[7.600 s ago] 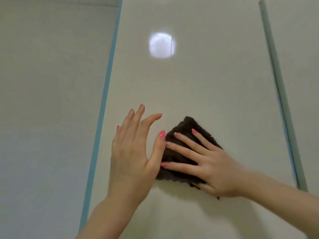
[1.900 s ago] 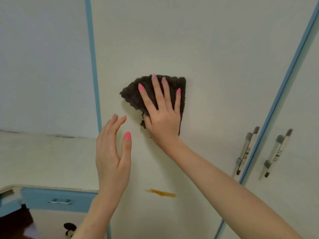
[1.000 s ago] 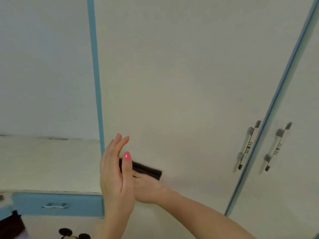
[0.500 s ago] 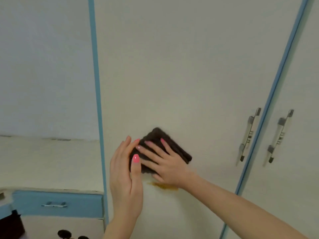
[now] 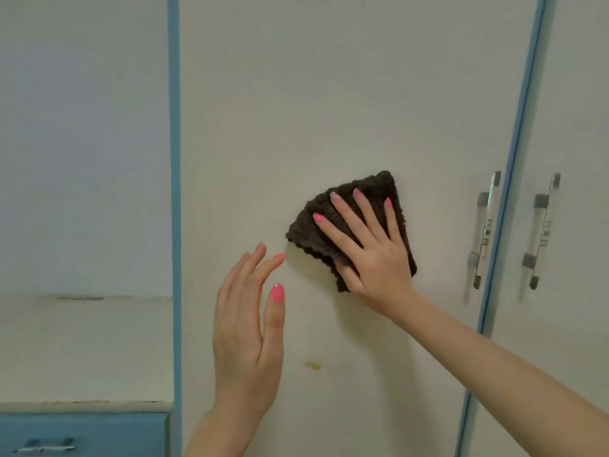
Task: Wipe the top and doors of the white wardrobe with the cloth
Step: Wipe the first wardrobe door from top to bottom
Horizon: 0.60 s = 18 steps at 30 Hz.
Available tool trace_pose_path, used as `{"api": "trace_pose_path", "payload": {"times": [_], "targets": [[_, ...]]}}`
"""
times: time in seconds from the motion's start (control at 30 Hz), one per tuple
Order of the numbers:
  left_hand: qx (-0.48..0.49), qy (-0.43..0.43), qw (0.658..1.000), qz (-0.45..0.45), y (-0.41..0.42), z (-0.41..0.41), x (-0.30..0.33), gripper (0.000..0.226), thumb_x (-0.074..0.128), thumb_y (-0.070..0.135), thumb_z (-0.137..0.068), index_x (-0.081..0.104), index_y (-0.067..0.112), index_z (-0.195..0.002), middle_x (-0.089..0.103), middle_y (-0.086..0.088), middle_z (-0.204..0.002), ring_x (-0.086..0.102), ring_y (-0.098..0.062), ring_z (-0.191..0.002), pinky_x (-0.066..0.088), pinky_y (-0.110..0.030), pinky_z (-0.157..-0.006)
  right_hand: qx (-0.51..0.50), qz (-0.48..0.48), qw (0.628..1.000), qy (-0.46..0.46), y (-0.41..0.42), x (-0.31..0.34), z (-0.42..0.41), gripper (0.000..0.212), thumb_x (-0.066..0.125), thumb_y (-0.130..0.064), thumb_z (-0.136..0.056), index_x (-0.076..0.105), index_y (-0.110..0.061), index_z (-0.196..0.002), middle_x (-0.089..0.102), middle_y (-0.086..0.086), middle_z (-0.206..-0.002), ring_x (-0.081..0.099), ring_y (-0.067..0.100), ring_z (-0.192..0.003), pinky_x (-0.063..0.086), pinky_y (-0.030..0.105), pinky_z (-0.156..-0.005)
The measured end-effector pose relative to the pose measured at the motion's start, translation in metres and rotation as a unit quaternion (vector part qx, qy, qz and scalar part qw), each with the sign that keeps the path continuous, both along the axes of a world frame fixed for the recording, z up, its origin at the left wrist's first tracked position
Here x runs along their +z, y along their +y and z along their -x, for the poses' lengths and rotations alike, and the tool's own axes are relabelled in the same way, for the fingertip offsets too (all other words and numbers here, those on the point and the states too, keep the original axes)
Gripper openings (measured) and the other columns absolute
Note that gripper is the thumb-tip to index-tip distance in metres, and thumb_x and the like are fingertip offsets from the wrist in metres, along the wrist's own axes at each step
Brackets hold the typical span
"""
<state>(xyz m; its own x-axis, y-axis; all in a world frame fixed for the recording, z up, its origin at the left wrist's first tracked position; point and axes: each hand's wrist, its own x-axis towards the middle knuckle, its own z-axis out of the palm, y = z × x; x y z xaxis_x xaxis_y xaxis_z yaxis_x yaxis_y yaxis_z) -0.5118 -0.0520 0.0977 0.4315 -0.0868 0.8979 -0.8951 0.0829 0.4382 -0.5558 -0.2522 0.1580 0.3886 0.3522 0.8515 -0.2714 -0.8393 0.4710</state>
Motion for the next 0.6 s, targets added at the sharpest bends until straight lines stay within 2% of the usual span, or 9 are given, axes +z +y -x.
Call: {"api": "trace_pose_path", "payload": {"times": [0.07, 0.17, 0.23, 0.3, 0.37, 0.43, 0.47, 0.53, 0.6], "targets": [[0.005, -0.058, 0.998, 0.007, -0.006, -0.008, -0.010, 0.038, 0.030, 0.036, -0.095, 0.050, 0.030, -0.126, 0.044, 0.014, -0.139, 0.031, -0.005, -0.135, 0.022, -0.019, -0.109, 0.006, 0.080, 0.995, 0.061, -0.001, -0.050, -0.003, 0.073, 0.061, -0.026, -0.079, 0.036, -0.028, -0.148, 0.026, 0.003, -0.158, 0.017, 0.029, -0.148, 0.010, 0.056, -0.118], [0.028, -0.118, 0.992, 0.018, -0.012, -0.017, -0.024, 0.037, 0.030, 0.039, -0.095, 0.049, 0.033, -0.126, 0.043, 0.015, -0.140, 0.029, -0.004, -0.136, 0.021, -0.020, -0.109, -0.004, 0.244, 0.948, 0.206, -0.015, -0.115, 0.009, 0.067, 0.048, -0.029, -0.084, 0.032, -0.031, -0.149, 0.021, -0.001, -0.160, 0.014, 0.025, -0.149, 0.004, 0.051, -0.121], [0.049, -0.137, 0.989, 0.018, -0.016, -0.020, -0.032, 0.038, 0.030, 0.041, -0.094, 0.049, 0.033, -0.126, 0.043, 0.014, -0.140, 0.027, -0.004, -0.136, 0.022, -0.025, -0.109, -0.012, 0.312, 0.913, 0.264, -0.027, -0.118, 0.020, 0.064, 0.045, -0.027, -0.086, 0.034, -0.031, -0.148, 0.024, -0.001, -0.159, 0.013, 0.022, -0.149, 0.003, 0.049, -0.121], [0.065, -0.149, 0.986, 0.020, -0.017, -0.020, -0.038, 0.040, 0.030, 0.042, -0.093, 0.049, 0.032, -0.126, 0.044, 0.011, -0.140, 0.027, -0.006, -0.136, 0.022, -0.028, -0.108, -0.025, 0.321, 0.907, 0.270, -0.038, -0.093, 0.032, 0.063, 0.046, -0.026, -0.085, 0.037, -0.030, -0.147, 0.027, 0.001, -0.158, 0.017, 0.022, -0.148, 0.009, 0.048, -0.121], [0.073, -0.152, 0.985, 0.027, -0.016, -0.020, -0.044, 0.042, 0.029, 0.044, -0.092, 0.050, 0.032, -0.126, 0.045, 0.009, -0.140, 0.027, -0.007, -0.135, 0.022, -0.028, -0.107, -0.037, 0.256, 0.945, 0.202, -0.049, -0.061, 0.046, 0.059, 0.043, -0.026, -0.087, 0.038, -0.029, -0.146, 0.029, 0.002, -0.156, 0.021, 0.023, -0.147, 0.016, 0.050, -0.120], [0.072, -0.153, 0.985, 0.033, -0.017, -0.020, -0.052, 0.042, 0.029, 0.046, -0.091, 0.050, 0.033, -0.125, 0.044, 0.010, -0.140, 0.025, -0.007, -0.135, 0.021, -0.027, -0.107, -0.027, 0.110, 0.990, 0.083, -0.057, -0.038, 0.056, 0.062, 0.036, -0.026, -0.084, 0.033, -0.031, -0.145, 0.027, 0.000, -0.157, 0.018, 0.022, -0.148, 0.015, 0.053, -0.119], [0.071, -0.153, 0.985, 0.030, -0.019, -0.020, -0.056, 0.041, 0.030, 0.047, -0.091, 0.049, 0.034, -0.125, 0.043, 0.010, -0.141, 0.024, -0.006, -0.136, 0.021, -0.028, -0.107, -0.009, 0.021, 1.000, 0.018, -0.057, -0.035, 0.056, 0.063, 0.033, -0.027, -0.082, 0.031, -0.034, -0.145, 0.024, -0.002, -0.158, 0.014, 0.019, -0.149, 0.012, 0.053, -0.120], [0.070, -0.147, 0.986, 0.021, -0.023, -0.021, -0.062, 0.041, 0.030, 0.046, -0.091, 0.049, 0.034, -0.125, 0.042, 0.009, -0.142, 0.022, -0.008, -0.137, 0.020, -0.029, -0.108, 0.020, -0.105, 0.990, -0.087, -0.048, -0.039, 0.042, 0.064, 0.032, -0.026, -0.084, 0.030, -0.035, -0.147, 0.020, -0.005, -0.159, 0.008, 0.015, -0.149, 0.003, 0.049, -0.122], [0.077, -0.143, 0.987, 0.021, -0.027, -0.021, -0.067, 0.043, 0.030, 0.046, -0.090, 0.049, 0.032, -0.125, 0.042, 0.006, -0.142, 0.023, -0.010, -0.138, 0.019, -0.031, -0.108, 0.025, -0.118, 0.988, -0.100, -0.037, -0.064, 0.027, 0.063, 0.036, -0.025, -0.085, 0.032, -0.033, -0.148, 0.020, -0.005, -0.160, 0.007, 0.017, -0.150, 0.001, 0.047, -0.122]]}}
